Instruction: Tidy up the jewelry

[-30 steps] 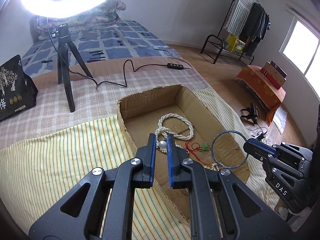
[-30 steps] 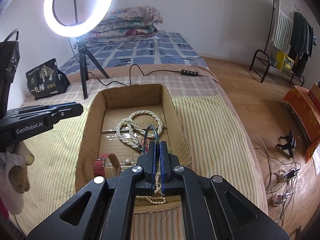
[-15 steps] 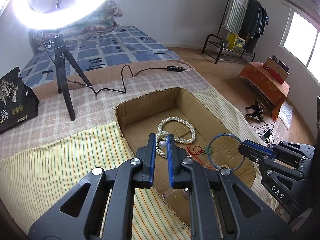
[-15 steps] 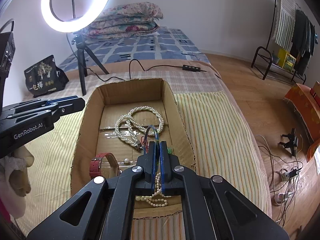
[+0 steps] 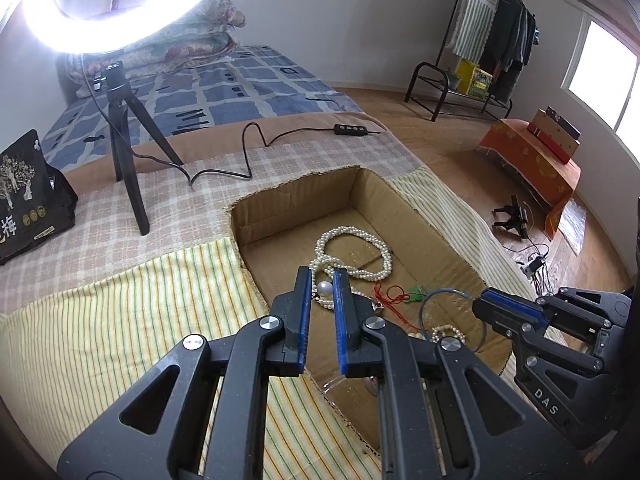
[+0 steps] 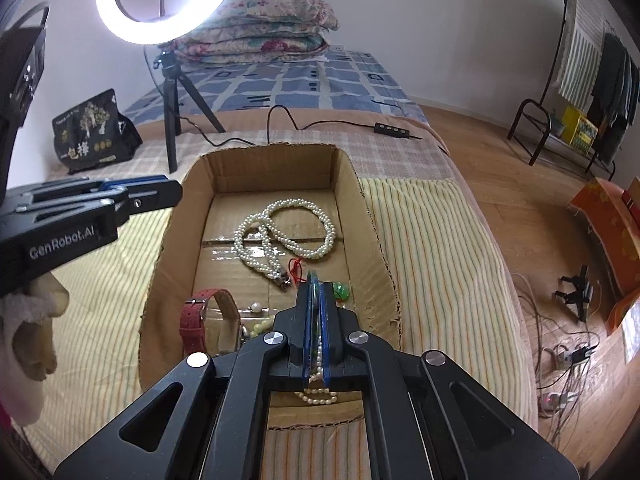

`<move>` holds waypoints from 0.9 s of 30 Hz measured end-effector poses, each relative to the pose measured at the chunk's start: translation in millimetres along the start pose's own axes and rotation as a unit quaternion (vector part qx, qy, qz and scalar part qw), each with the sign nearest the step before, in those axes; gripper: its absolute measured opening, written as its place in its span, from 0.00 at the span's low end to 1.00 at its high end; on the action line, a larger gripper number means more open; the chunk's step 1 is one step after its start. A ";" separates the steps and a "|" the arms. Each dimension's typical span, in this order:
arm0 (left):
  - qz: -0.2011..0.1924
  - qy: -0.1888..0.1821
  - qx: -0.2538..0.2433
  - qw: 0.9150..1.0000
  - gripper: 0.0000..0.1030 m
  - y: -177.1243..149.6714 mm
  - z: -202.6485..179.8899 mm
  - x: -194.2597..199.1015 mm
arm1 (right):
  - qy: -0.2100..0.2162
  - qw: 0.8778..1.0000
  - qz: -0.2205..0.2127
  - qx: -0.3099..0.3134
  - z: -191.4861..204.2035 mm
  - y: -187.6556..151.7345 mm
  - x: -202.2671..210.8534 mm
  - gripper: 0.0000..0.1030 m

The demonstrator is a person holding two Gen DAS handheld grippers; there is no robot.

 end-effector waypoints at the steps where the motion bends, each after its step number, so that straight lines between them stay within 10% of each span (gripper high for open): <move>1: 0.000 0.002 0.002 1.000 0.08 0.7 0.8 0.1 | -0.002 1.000 -0.001 0.001 0.4 -0.3 0.6 0.18; 4: -0.001 0.005 0.004 1.000 0.11 1.7 3.2 0.1 | -0.006 1.000 -0.009 0.005 0.8 0.5 4.6 0.42; 6: -0.003 0.003 0.005 1.000 0.43 2.0 3.6 1.2 | -0.011 1.000 -0.013 0.011 1.7 1.8 7.5 0.43; 9: -0.015 0.005 0.005 1.000 0.60 3.0 2.4 6.0 | -0.020 1.000 -0.015 0.018 3.8 2.9 9.3 0.56; 27: -0.039 0.014 0.024 0.999 0.70 10.4 16.0 50.0 | -0.074 0.995 -0.031 0.060 22.2 12.0 46.1 0.67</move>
Point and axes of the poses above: each gripper's, at about its wrist camera, not at the fingertips, and x roughly against the way its jaws point, z to its left, y to its top, the point moved 3 cm from there along -x, roughly the way its jaws point, and after that the axes turned 14 degrees about x, right-handed, at the moved point
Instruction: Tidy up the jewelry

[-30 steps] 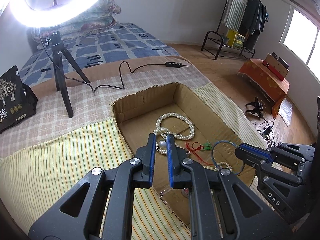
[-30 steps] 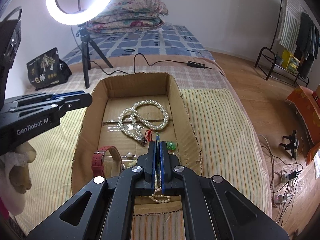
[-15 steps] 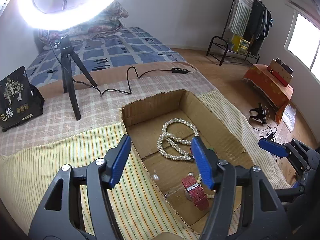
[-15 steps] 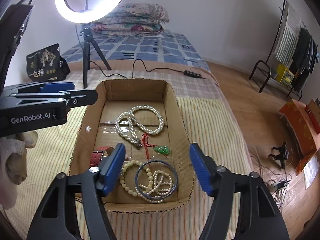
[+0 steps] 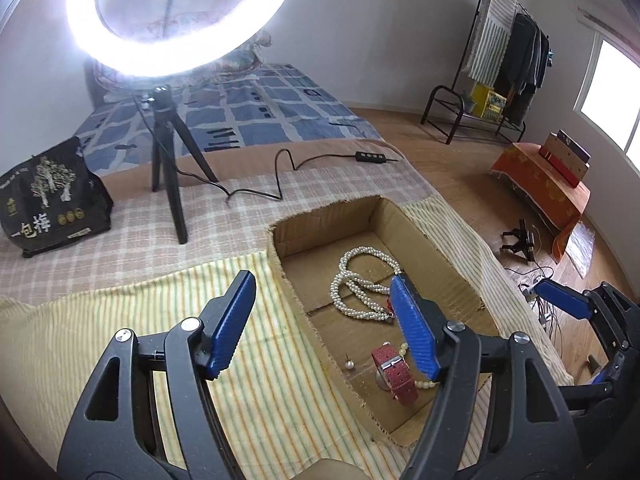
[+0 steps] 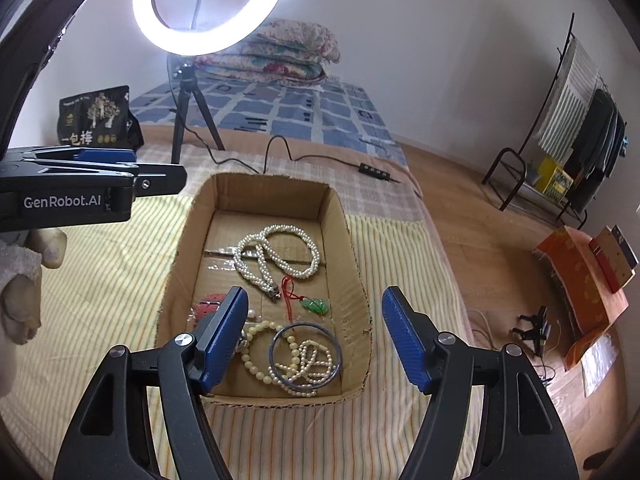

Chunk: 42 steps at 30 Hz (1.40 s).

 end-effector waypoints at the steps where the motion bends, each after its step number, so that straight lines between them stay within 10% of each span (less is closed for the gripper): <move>1: -0.003 0.000 0.001 1.000 0.70 0.8 1.6 6.0 | -0.002 1.000 -0.003 0.000 0.6 1.1 3.4 0.67; 27: -0.120 0.011 -0.039 0.992 0.88 -19.5 29.5 191.0 | -0.061 0.989 -0.131 -0.023 22.2 32.9 145.4 0.82; 42: -0.136 0.022 -0.067 0.988 1.00 -69.4 29.6 230.7 | -0.074 0.983 -0.164 -0.029 38.8 18.4 174.7 0.83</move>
Point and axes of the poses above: each gripper's, at about its wrist camera, not at the fingertips, and x roughly against the way its jaws point, z to its left, y to its top, the point moved 3 cm from there along -x, roughly the way its jaws point, and after that the axes turned 14 degrees about x, right-handed, at the moved point
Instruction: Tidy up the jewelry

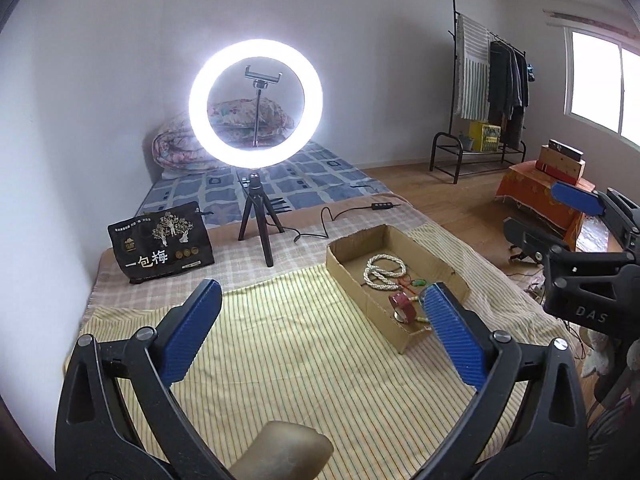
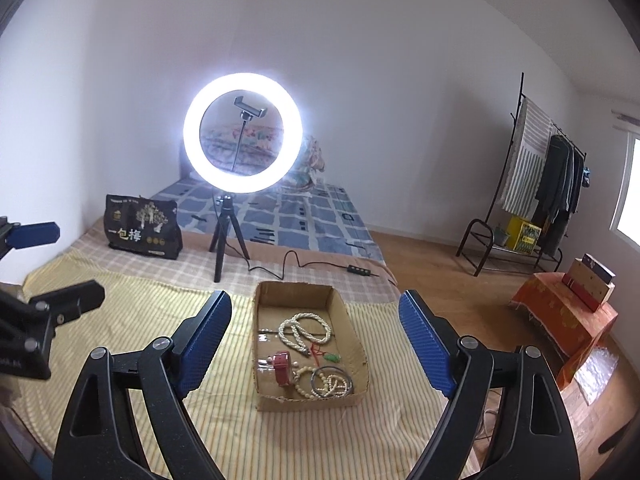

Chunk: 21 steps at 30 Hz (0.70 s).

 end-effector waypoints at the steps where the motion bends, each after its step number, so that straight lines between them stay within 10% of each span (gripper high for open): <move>1: 0.000 -0.002 -0.003 1.000 1.00 -2.5 -2.0 1.4 | -0.001 1.000 -0.001 -0.001 0.2 -1.4 1.2 0.83; 21: 0.014 -0.001 -0.021 1.000 1.00 -28.9 -12.3 6.4 | -0.003 1.000 0.001 -0.025 1.0 -17.3 2.8 0.83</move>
Point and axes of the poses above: each gripper's, at about its wrist camera, not at the fingertips, and x roughly against the way its jaws point, z to its left, y to its top, the point moved 3 cm from there along -x, roughly the way its jaws point, and after that the axes turned 14 degrees about x, right-handed, at the moved point
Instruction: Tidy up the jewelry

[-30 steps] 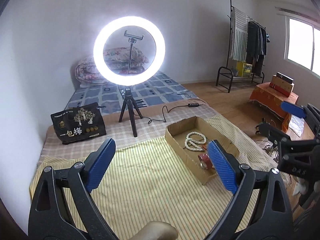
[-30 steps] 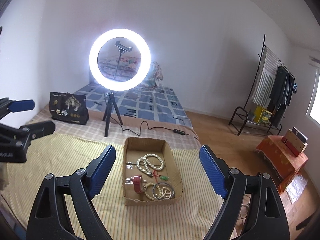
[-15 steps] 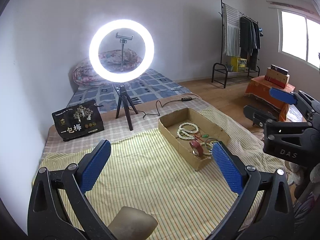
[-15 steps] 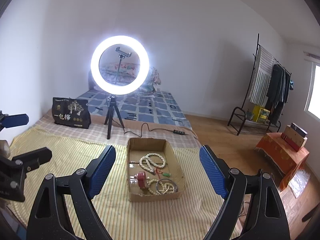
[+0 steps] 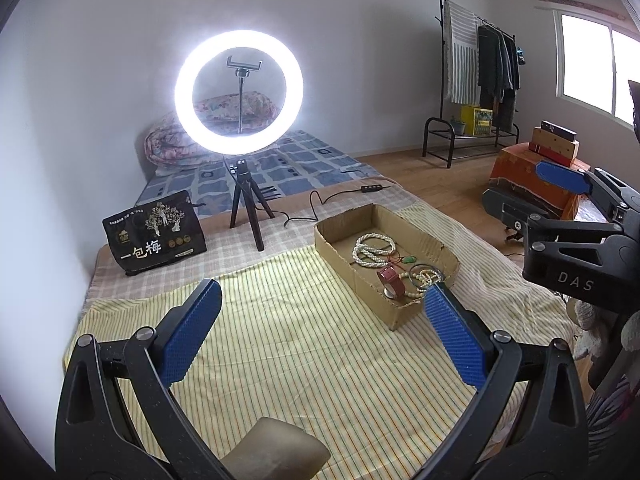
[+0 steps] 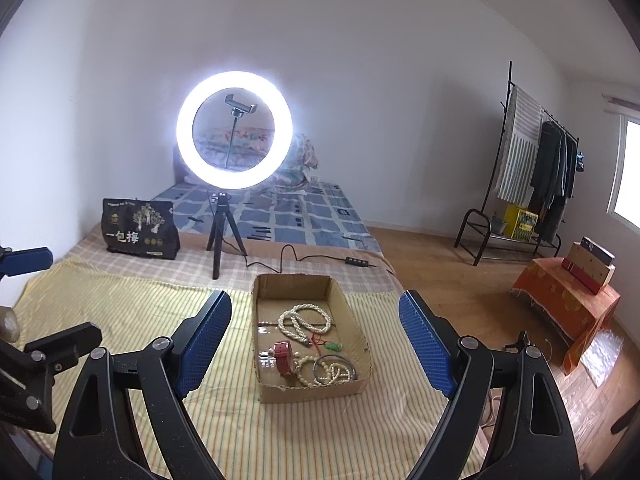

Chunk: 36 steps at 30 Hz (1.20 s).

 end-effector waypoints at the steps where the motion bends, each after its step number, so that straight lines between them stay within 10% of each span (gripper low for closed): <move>1: 0.000 0.000 0.000 1.000 1.00 0.2 0.2 -0.1 | 0.000 1.000 0.000 -0.001 -0.2 -0.2 0.0 0.83; 36: -0.001 -0.001 0.000 1.000 1.00 0.5 1.8 -0.2 | -0.003 1.000 0.010 -0.001 -0.4 -3.5 -4.7 0.83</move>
Point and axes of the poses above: each gripper's, at about its wrist camera, not at the fingertips, and x roughly against the way its jaws point, z to its left, y to its top, the point moved 3 cm from there along -x, roughly the way its jaws point, and after that the axes turned 14 degrees about x, right-handed, at the moved point
